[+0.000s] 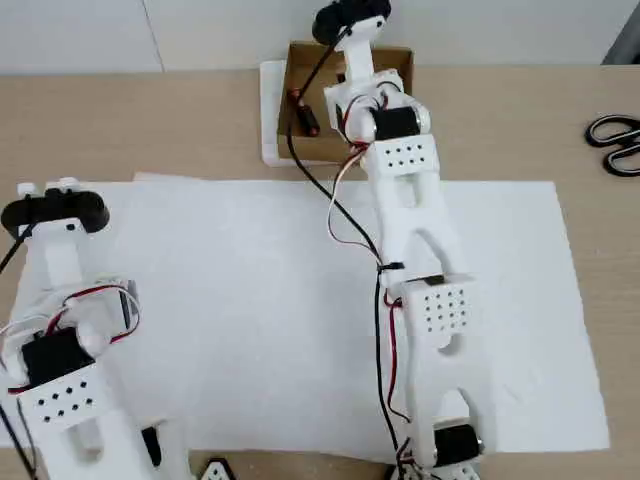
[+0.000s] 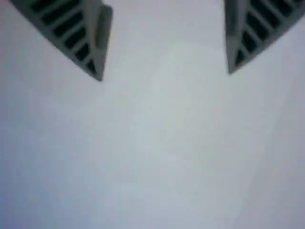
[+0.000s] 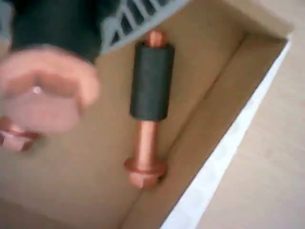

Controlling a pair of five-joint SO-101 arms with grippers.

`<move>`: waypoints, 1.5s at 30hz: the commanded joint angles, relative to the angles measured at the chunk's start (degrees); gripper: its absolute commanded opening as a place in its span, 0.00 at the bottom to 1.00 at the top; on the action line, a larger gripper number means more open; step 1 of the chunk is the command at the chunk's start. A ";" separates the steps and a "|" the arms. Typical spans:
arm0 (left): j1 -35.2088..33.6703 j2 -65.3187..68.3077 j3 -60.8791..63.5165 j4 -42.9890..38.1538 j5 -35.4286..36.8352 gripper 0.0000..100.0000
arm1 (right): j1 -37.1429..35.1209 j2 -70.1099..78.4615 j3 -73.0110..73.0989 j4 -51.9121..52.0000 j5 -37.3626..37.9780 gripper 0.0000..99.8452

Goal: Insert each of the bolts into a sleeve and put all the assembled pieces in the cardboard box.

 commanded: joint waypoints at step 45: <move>-0.09 -0.70 -23.34 8.35 0.09 0.16 | -2.51 -14.29 -26.11 18.24 0.35 0.23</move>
